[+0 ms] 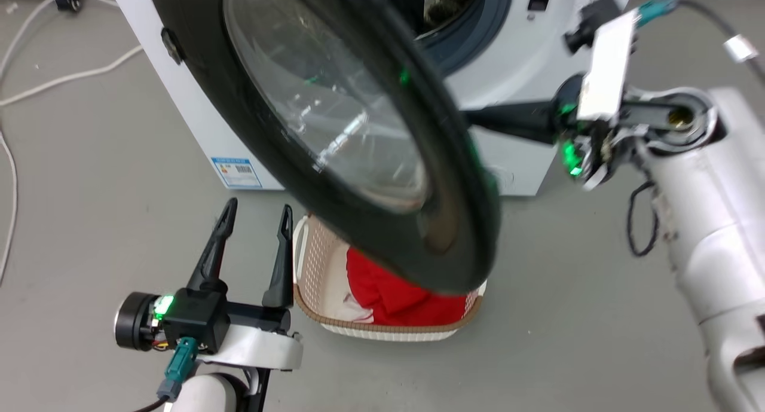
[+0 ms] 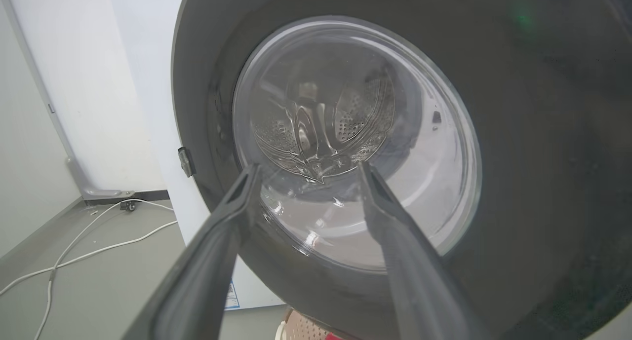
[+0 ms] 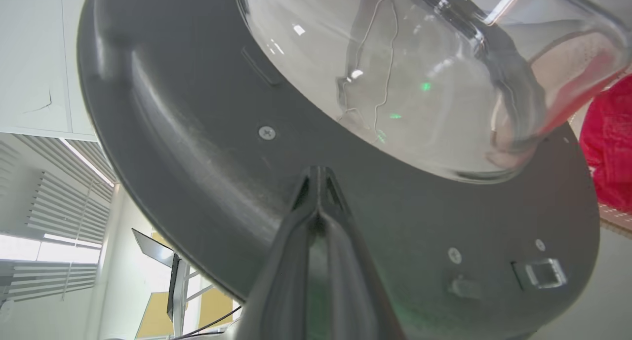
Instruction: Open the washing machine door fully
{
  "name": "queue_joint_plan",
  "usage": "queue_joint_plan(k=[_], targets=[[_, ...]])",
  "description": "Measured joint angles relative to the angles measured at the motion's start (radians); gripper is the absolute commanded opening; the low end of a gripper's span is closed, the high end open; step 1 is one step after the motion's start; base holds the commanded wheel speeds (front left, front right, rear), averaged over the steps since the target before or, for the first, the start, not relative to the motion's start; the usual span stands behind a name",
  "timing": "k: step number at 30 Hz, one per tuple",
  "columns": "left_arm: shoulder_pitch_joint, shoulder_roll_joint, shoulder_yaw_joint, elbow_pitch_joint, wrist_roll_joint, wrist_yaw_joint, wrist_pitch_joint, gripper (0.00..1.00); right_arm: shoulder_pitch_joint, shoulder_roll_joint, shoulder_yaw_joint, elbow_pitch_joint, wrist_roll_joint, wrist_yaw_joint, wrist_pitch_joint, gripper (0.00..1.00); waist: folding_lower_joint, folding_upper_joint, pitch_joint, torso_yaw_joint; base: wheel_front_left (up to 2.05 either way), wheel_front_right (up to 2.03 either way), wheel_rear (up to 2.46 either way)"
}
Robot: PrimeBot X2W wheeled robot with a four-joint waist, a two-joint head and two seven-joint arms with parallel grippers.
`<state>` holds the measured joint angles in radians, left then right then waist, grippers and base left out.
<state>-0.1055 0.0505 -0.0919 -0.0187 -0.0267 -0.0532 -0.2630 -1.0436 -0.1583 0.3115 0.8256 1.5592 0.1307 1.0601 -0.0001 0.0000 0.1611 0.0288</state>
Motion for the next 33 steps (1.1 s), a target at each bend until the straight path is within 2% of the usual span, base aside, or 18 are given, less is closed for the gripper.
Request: queue_joint_plan(k=[8,15,21,24,25,28,29,31,32,33], targets=[[0.023,0.000,-0.010,0.004,-0.013,0.005,0.000,1.00,0.128,0.068,0.043,-0.128,0.016,0.000,0.008,0.00,-0.0001,0.0000,-0.047,0.013,0.00,0.00,0.00],[0.040,0.000,-0.013,0.009,-0.021,0.015,0.000,1.00,0.216,0.098,0.080,-0.239,0.018,0.000,-0.085,0.00,0.0000,0.0000,-0.069,0.014,0.00,0.00,0.00],[0.059,0.000,-0.007,0.016,-0.028,0.026,0.000,1.00,0.310,0.096,0.026,-0.297,-0.029,0.000,-0.306,0.00,0.0000,0.0000,-0.100,0.008,0.00,0.00,0.00],[0.070,0.000,-0.001,0.021,-0.028,0.028,0.000,1.00,0.385,0.064,-0.025,-0.328,-0.058,0.000,-0.425,0.00,0.0000,0.0000,-0.123,0.005,0.00,0.00,0.00],[0.089,0.000,0.009,0.023,-0.029,0.030,0.000,1.00,0.479,0.036,-0.078,-0.375,-0.083,0.000,-0.538,0.00,0.0000,0.0000,-0.148,0.000,0.00,0.00,0.00],[0.105,0.000,0.020,0.022,-0.029,0.031,0.000,1.00,0.586,0.012,-0.118,-0.433,-0.131,0.000,-0.655,0.00,0.0000,0.0000,-0.167,-0.007,0.00,0.00,0.00],[0.108,0.000,0.024,0.023,-0.029,0.031,0.000,1.00,0.623,0.004,-0.132,-0.452,-0.156,0.000,-0.698,0.03,-0.0001,0.0000,-0.171,-0.010,0.00,0.00,0.00],[0.113,0.000,0.030,0.023,-0.029,0.030,0.000,1.00,0.698,-0.005,-0.160,-0.482,-0.189,0.000,-0.778,0.58,-0.0001,0.0000,-0.179,-0.014,0.00,0.00,0.00],[0.117,0.000,0.032,0.023,-0.029,0.030,0.000,1.00,0.736,-0.007,-0.169,-0.501,-0.214,0.000,-0.819,1.00,-0.0001,0.0000,-0.183,-0.016,0.00,0.00,0.00],[0.121,0.000,0.034,0.024,-0.029,0.030,0.000,1.00,0.768,-0.007,-0.179,-0.514,-0.241,0.000,-0.860,1.00,-0.0001,0.0000,-0.185,-0.017,0.00,0.00,0.00]])
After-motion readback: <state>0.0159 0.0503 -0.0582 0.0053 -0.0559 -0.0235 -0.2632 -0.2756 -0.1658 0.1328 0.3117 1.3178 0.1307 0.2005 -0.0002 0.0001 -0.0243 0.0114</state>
